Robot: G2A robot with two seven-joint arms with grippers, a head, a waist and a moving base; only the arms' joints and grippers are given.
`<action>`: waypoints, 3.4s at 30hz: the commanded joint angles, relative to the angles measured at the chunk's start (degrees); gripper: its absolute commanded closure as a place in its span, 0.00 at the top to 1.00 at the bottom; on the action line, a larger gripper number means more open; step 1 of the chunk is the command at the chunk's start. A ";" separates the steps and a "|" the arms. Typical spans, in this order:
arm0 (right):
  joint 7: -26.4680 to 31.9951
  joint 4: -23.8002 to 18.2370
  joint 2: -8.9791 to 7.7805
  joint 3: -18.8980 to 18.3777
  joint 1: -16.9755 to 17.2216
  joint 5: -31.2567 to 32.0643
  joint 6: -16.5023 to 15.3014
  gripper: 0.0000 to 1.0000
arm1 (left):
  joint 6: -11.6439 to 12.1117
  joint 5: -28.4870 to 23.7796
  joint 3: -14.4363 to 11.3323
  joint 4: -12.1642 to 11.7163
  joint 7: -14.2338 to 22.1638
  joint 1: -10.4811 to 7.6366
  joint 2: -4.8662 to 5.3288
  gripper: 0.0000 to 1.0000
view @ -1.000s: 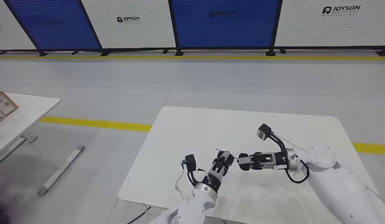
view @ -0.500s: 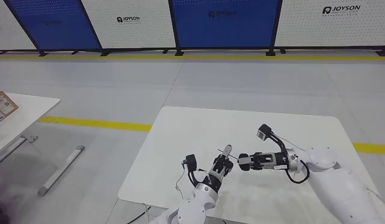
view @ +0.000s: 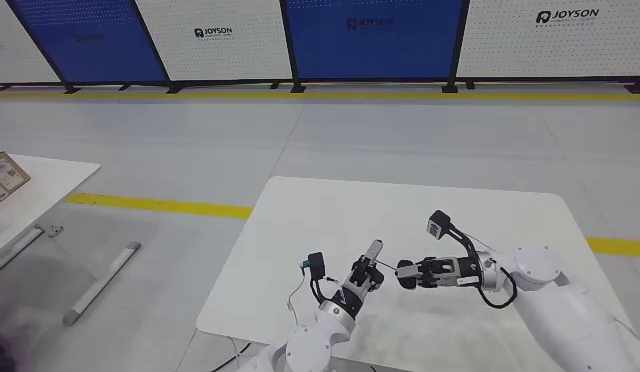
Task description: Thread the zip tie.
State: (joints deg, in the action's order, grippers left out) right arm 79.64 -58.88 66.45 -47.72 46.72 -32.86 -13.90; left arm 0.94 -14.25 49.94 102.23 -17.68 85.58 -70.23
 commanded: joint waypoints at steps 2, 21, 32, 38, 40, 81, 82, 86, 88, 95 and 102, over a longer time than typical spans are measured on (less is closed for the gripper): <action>0.00 0.00 0.00 0.00 0.00 0.01 0.00 0.00 | 0.51 0.31 0.21 -0.23 0.26 0.04 -0.07 1.00; 0.00 0.00 0.00 0.00 0.00 0.01 0.00 0.00 | 5.17 3.67 2.81 -0.17 5.41 3.15 0.07 0.17; 0.00 0.00 0.00 0.00 0.00 0.01 0.00 0.00 | 5.87 5.06 3.61 0.48 8.88 4.49 0.20 0.12; 0.00 0.00 0.00 0.00 0.00 0.01 0.00 0.00 | 5.91 5.02 4.25 0.84 9.27 4.83 0.15 0.02; 0.00 0.00 0.00 0.00 0.00 0.01 0.00 0.00 | 5.73 4.79 4.39 0.87 9.18 4.72 0.07 0.08; -6.24 -7.16 -3.44 -10.27 8.29 1.69 -1.86 1.00 | -5.17 7.50 3.28 2.69 -0.93 5.57 -1.78 0.00; -6.24 -7.16 -3.44 -10.27 8.29 1.69 -1.86 1.00 | -5.17 7.50 3.28 2.69 -0.93 5.57 -1.78 0.00; -6.24 -7.16 -3.44 -10.27 8.29 1.69 -1.86 1.00 | -5.17 7.50 3.28 2.69 -0.93 5.57 -1.78 0.00; -6.24 -7.16 -3.44 -10.27 8.29 1.69 -1.86 1.00 | -5.18 6.84 3.33 2.65 -0.43 5.54 -1.82 0.00; -6.24 -7.16 -3.44 -10.27 8.29 1.69 -1.86 1.00 | -2.87 1.82 5.22 10.38 2.85 7.99 -1.69 0.00; -6.24 -7.16 -3.44 -10.27 8.29 1.69 -1.86 1.00 | -0.66 -3.21 6.96 21.93 2.23 11.07 -1.72 0.00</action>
State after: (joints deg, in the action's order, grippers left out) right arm 73.40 -66.03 63.01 -57.98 55.01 -31.16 -15.76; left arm -0.22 -17.47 56.92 122.65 -14.87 96.35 -71.90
